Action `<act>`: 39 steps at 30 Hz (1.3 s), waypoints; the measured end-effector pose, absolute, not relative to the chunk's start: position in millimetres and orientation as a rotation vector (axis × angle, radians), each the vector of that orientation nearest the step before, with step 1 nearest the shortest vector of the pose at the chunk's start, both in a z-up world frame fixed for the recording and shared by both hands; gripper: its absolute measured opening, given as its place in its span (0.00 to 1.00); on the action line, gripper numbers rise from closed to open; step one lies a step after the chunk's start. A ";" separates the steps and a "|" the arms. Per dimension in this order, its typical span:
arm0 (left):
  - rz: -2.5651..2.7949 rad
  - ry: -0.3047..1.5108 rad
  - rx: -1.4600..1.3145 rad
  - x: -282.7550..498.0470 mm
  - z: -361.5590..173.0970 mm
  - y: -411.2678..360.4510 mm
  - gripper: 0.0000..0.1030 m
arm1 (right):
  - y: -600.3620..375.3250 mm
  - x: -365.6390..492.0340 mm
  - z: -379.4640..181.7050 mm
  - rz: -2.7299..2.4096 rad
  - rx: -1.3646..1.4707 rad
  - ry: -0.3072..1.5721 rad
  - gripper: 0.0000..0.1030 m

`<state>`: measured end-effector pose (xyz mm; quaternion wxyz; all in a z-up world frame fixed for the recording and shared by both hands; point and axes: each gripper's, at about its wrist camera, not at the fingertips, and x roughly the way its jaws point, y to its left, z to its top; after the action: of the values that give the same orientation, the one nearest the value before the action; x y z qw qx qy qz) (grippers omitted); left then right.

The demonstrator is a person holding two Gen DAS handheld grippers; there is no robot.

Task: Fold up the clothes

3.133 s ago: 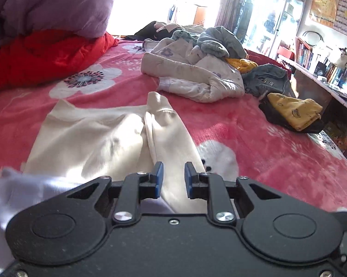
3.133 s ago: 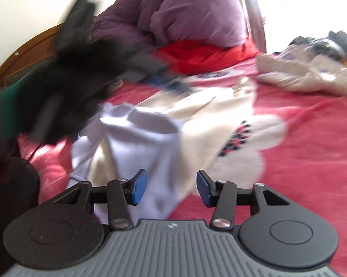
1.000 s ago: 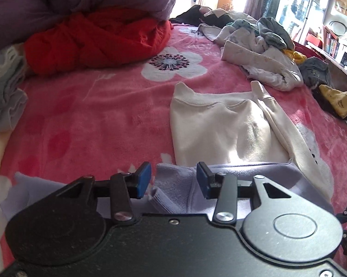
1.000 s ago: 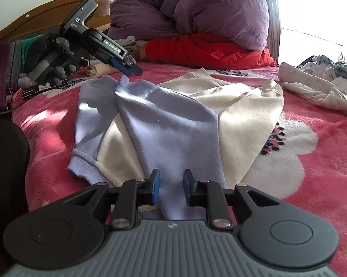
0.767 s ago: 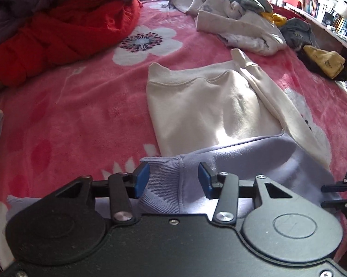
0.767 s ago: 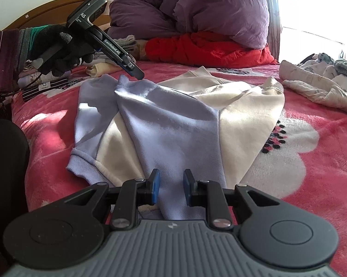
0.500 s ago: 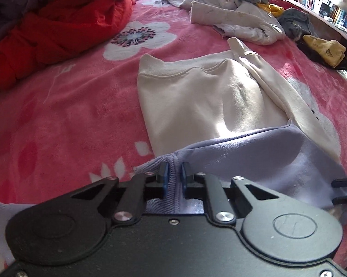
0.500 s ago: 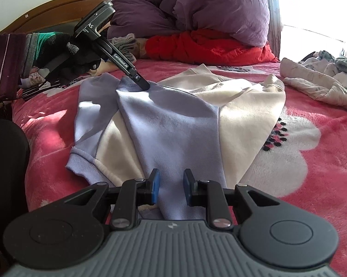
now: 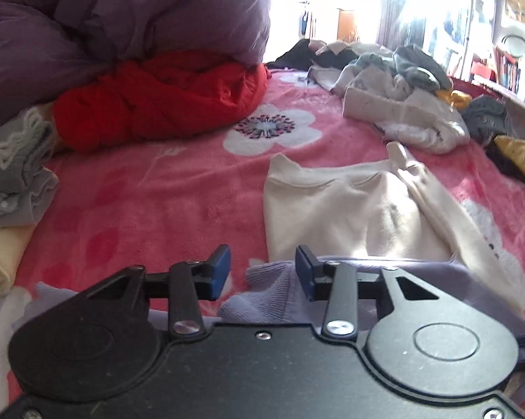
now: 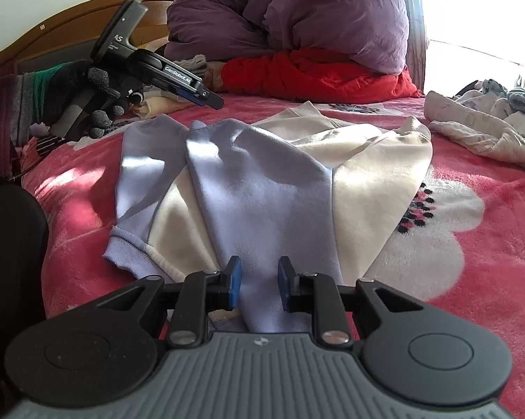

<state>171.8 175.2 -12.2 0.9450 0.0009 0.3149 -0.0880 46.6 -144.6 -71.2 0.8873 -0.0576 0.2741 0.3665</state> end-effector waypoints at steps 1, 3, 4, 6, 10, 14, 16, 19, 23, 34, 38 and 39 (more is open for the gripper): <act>-0.187 0.638 -0.011 169.9 -11.5 170.8 0.16 | -145.6 46.4 -70.1 0.762 -0.113 0.566 0.24; -0.223 0.660 -0.035 174.1 -20.0 159.9 0.05 | -146.1 46.8 -69.8 0.760 -0.108 0.564 0.24; -0.216 0.695 -0.026 180.1 -29.7 153.8 0.05 | -145.6 46.9 -70.8 0.759 -0.111 0.569 0.24; -0.176 0.791 -0.002 194.7 -52.8 145.3 0.05 | -143.3 49.0 -75.0 0.761 -0.122 0.596 0.24; -0.171 0.757 -0.109 182.3 -45.0 152.9 0.15 | -144.2 52.2 -77.1 0.769 -0.107 0.621 0.24; -0.071 0.630 -0.278 139.9 -15.2 179.2 0.22 | -148.7 51.2 -73.6 0.774 -0.081 0.610 0.24; -0.016 0.616 -0.341 124.3 -13.8 189.0 0.23 | -154.2 51.9 -70.4 0.770 -0.042 0.599 0.24; 0.048 0.646 -0.449 114.9 -26.5 197.8 0.36 | -163.1 52.9 -65.9 0.756 0.014 0.581 0.24; 0.097 0.661 -0.587 112.3 -48.6 201.9 0.43 | -173.0 54.8 -63.0 0.728 0.061 0.566 0.24; 0.072 0.633 -0.813 118.1 -75.3 221.8 0.26 | -181.5 59.0 -74.1 0.725 0.087 0.597 0.24; 0.045 0.632 -0.826 120.6 -76.8 223.0 0.15 | -182.5 63.2 -75.1 0.719 0.102 0.595 0.24; 0.039 0.629 -0.826 120.3 -75.6 222.6 0.13 | -183.1 64.0 -75.4 0.716 0.107 0.595 0.24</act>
<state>120.3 222.6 -75.6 0.8681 -0.3945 0.3006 0.0187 64.0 -183.1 -75.4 0.8922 0.0515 0.2866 0.3452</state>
